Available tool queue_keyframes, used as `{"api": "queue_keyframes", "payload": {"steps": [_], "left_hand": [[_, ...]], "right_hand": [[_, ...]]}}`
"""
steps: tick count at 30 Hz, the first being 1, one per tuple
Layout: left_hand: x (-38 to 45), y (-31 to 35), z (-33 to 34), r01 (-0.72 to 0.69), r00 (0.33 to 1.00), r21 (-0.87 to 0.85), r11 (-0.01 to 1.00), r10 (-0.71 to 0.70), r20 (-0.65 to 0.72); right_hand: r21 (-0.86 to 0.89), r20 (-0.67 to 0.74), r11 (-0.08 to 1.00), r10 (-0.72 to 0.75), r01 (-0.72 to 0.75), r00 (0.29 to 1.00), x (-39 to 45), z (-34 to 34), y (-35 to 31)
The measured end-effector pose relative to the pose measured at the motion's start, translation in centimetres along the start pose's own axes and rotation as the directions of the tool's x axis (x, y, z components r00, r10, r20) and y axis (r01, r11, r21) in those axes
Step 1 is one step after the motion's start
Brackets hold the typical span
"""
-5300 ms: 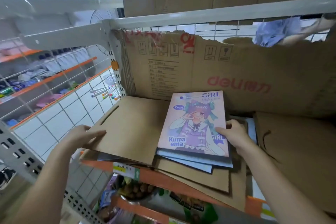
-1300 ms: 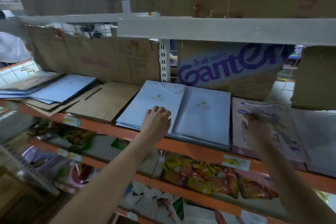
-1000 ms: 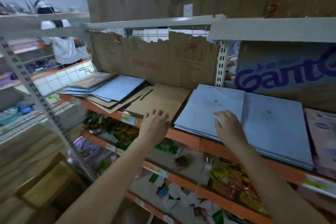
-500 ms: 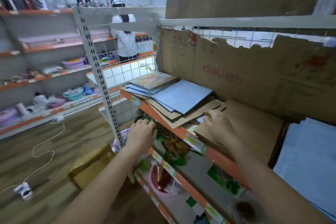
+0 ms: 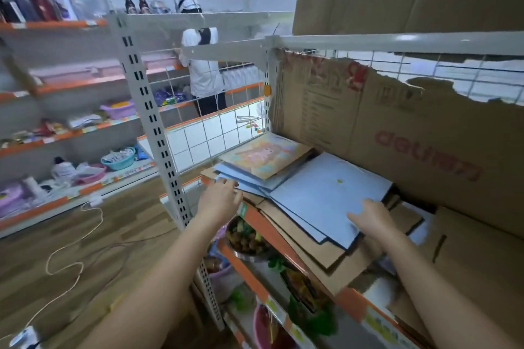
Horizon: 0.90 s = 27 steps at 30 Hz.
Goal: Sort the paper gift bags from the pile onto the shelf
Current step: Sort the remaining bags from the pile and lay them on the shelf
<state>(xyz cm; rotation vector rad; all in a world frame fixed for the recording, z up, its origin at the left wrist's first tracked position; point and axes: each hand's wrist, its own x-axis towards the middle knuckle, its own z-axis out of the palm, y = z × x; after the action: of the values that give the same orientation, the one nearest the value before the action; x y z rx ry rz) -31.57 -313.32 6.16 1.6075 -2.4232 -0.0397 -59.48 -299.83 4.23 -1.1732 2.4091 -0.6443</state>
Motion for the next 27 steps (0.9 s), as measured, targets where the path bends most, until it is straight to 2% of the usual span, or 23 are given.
{"api": "queue_keyframes", "payload": {"steps": [5,8,10,12,14,16,18,20,21,23,24,27], "left_hand": [[9.0,-3.1,1.4,-0.015,1.000,-0.117,0.993,0.017,0.019],[14.1,-4.6,2.4,0.063,0.995,-0.215,0.975,-0.044,0.094],[16.9,-5.4,3.2,0.092,0.987,-0.185,0.979,-0.064,0.149],[19.1,-6.1,3.8,0.131,0.970,-0.277,0.952,-0.066,0.232],[20.6,-6.8,4.1,0.171,0.951,-0.394,0.903,-0.046,0.306],[21.5,-7.3,4.2,0.191,0.939,-0.456,0.869,-0.027,0.342],[21.7,-7.1,3.7,0.210,0.933,-0.554,0.805,0.004,0.359],[21.8,-6.8,2.9,0.265,0.920,-0.669,0.695,0.024,0.390],[21.7,-6.6,2.3,0.318,0.899,-0.722,0.615,0.048,0.436],[21.4,-5.9,1.2,0.447,0.812,-0.786,0.428,0.176,0.557],[21.2,-5.7,0.9,0.483,0.772,-0.791,0.377,0.244,0.587],[20.6,-5.1,1.3,0.486,0.715,-0.799,0.355,0.364,0.597]], "right_hand": [[0.178,-0.167,0.967,0.212,-0.182,0.963,1.4,2.2,-0.5],[0.415,-0.225,0.869,0.386,-0.271,0.894,1.1,2.3,-1.5],[0.602,-0.250,0.755,0.486,-0.259,0.837,1.2,2.2,-1.7],[0.758,-0.246,0.620,0.557,-0.200,0.793,0.9,2.1,-2.4],[0.858,-0.229,0.500,0.579,-0.119,0.782,0.3,1.7,-3.5],[0.895,-0.215,0.441,0.562,-0.070,0.799,-0.4,1.6,-4.8],[0.908,-0.206,0.417,0.541,-0.047,0.816,-0.7,1.6,-6.0],[0.910,-0.201,0.412,0.518,-0.036,0.832,-0.8,1.8,-6.8],[0.913,-0.201,0.407,0.506,-0.027,0.839,-0.9,1.9,-7.2],[0.913,-0.213,0.407,0.474,0.002,0.854,-1.1,1.9,-7.8],[0.910,-0.226,0.413,0.458,0.020,0.860,-1.3,1.9,-7.7],[0.907,-0.255,0.419,0.455,0.047,0.853,-2.6,1.7,-7.5]]}}
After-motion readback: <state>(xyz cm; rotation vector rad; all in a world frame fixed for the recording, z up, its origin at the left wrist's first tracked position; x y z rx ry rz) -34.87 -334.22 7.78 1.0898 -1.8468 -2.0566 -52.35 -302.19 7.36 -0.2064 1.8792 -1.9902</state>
